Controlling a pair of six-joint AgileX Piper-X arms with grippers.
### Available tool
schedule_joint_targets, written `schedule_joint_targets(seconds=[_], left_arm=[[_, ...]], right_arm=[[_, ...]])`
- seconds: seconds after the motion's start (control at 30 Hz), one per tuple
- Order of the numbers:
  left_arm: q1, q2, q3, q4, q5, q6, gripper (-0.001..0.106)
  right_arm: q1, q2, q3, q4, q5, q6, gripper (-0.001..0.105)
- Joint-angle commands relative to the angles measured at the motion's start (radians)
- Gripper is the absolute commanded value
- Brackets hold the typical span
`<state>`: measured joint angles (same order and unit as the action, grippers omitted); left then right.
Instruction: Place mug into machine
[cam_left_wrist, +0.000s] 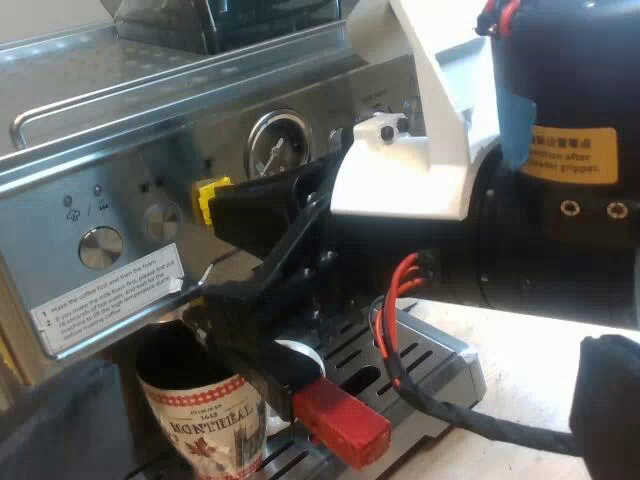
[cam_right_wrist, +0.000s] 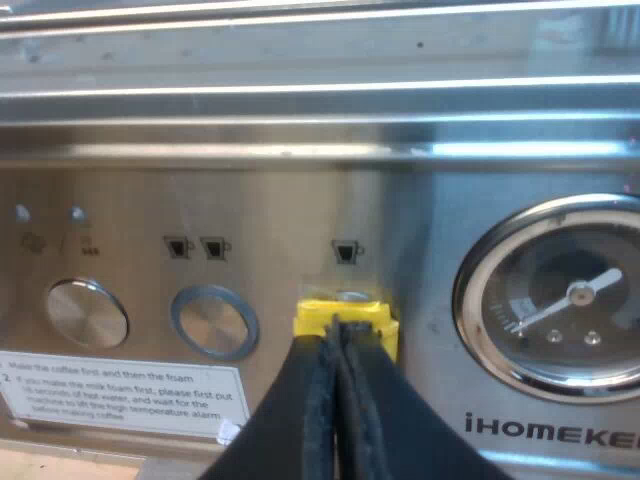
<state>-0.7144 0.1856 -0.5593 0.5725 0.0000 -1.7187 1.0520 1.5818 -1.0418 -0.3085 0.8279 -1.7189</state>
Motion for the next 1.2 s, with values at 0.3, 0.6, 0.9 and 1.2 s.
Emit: schedule_joint_targets(seconds=[0.3,0.6,0.9,1.2], left_arm=[[-0.004,-0.002,-0.011,-0.016,0.0,-0.003,0.091],[-0.004,-0.002,-0.011,-0.018,0.0,-0.003,0.091],[-0.004,0.093,-0.123,0.001,-0.05,-0.013,0.091],[0.147,0.353,-0.361,0.058,-0.076,-0.067,0.091]], right_arm=[[0.044,-0.047,-0.011,0.157,-0.064,0.031,0.01],[0.085,-0.151,-0.011,0.427,-0.093,0.138,0.06],[0.057,-0.366,-0.011,0.647,-0.232,0.038,0.059],[-0.179,-0.59,-0.026,0.88,-0.479,0.038,0.059]])
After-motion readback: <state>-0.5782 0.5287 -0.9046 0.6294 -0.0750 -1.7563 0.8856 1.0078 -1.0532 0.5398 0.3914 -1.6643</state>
